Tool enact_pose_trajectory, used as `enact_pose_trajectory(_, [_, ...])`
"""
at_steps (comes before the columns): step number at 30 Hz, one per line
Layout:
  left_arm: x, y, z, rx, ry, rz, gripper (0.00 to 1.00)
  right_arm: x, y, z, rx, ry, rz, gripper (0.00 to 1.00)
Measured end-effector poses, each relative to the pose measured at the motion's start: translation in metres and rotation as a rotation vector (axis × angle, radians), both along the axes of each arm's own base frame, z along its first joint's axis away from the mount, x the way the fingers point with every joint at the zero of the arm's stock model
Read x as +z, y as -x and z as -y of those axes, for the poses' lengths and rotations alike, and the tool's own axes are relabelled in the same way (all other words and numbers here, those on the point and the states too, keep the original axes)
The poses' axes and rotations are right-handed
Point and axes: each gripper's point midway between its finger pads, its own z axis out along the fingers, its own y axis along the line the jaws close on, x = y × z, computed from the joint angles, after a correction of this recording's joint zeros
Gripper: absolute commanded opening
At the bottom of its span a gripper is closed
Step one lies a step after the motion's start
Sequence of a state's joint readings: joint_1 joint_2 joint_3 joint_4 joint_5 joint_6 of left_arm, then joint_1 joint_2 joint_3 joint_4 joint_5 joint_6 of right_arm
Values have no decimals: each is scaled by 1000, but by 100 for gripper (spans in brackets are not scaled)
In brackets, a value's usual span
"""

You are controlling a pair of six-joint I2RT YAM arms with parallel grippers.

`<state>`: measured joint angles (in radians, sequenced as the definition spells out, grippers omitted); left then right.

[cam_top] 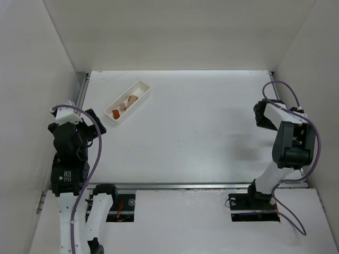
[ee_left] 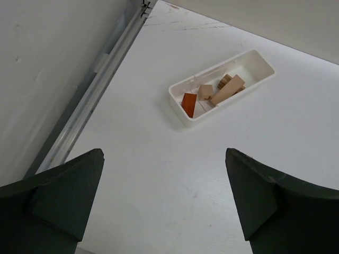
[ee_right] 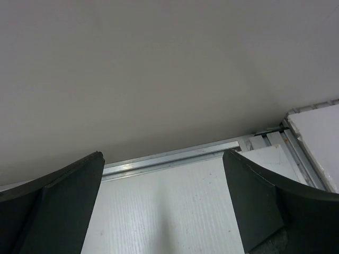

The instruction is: Build the wood block tower

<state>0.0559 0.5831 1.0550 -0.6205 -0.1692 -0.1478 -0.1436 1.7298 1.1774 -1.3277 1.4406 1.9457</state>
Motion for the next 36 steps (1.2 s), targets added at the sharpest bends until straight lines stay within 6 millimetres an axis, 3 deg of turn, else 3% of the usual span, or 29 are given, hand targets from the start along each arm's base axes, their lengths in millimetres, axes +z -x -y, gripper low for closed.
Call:
enact_pose_trajectory(8, [2, 0, 5, -57, -47, -3, 99, 5, -4, 0, 6, -15, -39, 100])
enact_pose_trajectory(10, [4, -1, 13, -126, -81, 1, 99, 21, -21, 2, 19, -36, -91, 100])
enact_pose_trajectory(14, [8, -5, 23, -218, -135, 12, 99, 70, -84, 8, 70, -73, -107, 100])
enact_pose_trajectory(17, [10, -19, 26, -242, -129, -18, 99, 94, -105, -6, 132, -82, -91, 100])
enact_pose_trajectory(20, [8, -49, 31, -278, -89, -88, 99, 104, -122, -48, 266, -109, -116, 100])
enact_pose_trajectory(23, [-13, -80, 43, -340, -22, -179, 99, 96, -156, -107, 497, -224, -153, 100])
enact_pose_trajectory(26, [-40, -98, 50, -372, 29, -266, 99, 73, -190, -171, 867, -435, -158, 100])
enact_pose_trajectory(28, [-54, -108, 51, -381, 59, -314, 96, 72, -195, -203, 1104, -518, -119, 100])
enact_pose_trajectory(31, [-65, -130, 41, -369, 102, -362, 91, 99, -191, -235, 1370, -523, -27, 100])
enact_pose_trajectory(36, [-92, -181, 14, -345, 132, -435, 92, 175, -187, -272, 1629, -331, 106, 100])
